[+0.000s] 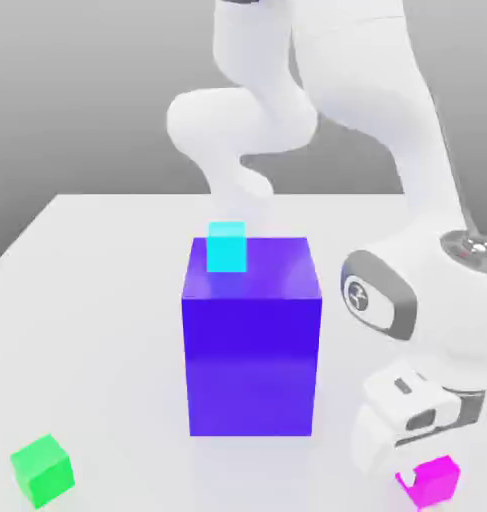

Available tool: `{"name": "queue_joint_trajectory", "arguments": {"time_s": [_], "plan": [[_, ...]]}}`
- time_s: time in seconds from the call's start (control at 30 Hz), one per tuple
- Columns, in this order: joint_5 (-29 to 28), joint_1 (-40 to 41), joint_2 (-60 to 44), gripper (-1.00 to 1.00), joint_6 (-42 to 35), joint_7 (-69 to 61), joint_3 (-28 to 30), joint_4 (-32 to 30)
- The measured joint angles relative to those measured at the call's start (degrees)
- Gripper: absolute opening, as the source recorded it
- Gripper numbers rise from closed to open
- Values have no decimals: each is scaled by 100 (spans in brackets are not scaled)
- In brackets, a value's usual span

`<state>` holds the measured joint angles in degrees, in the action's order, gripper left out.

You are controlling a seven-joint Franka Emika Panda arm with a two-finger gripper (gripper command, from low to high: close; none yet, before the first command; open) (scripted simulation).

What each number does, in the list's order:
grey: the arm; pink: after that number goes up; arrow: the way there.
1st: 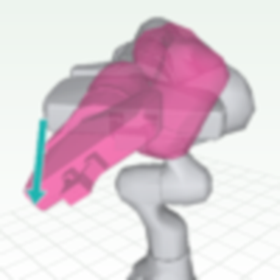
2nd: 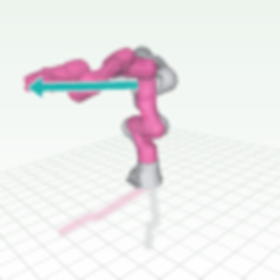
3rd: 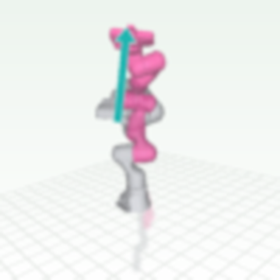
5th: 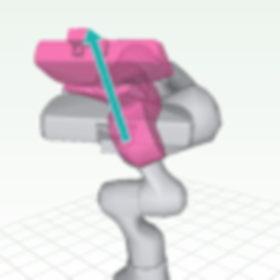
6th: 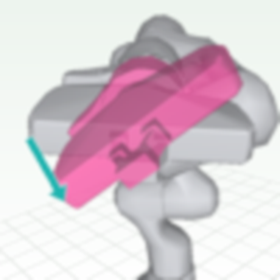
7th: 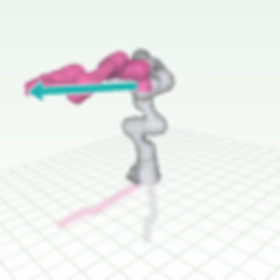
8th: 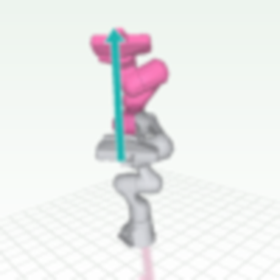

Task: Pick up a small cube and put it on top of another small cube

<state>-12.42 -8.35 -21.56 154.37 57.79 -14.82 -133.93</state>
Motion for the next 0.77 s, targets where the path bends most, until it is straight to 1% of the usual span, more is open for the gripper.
{"name": "queue_joint_trajectory", "arguments": {"time_s": [0.07,0.43,0.5,0.57,0.6,0.77], "plan": [[180,299,211,-100,-175,-100,125,-39],[1039,2094,846,-100,-515,-509,1365,-267],[1210,2425,843,-100,-494,-595,1608,-265],[1403,2796,545,-100,-289,-688,1802,-160],[1515,2971,272,100,-88,-747,1855,-84],[1515,2971,272,100,-88,-747,1855,-84]]}}
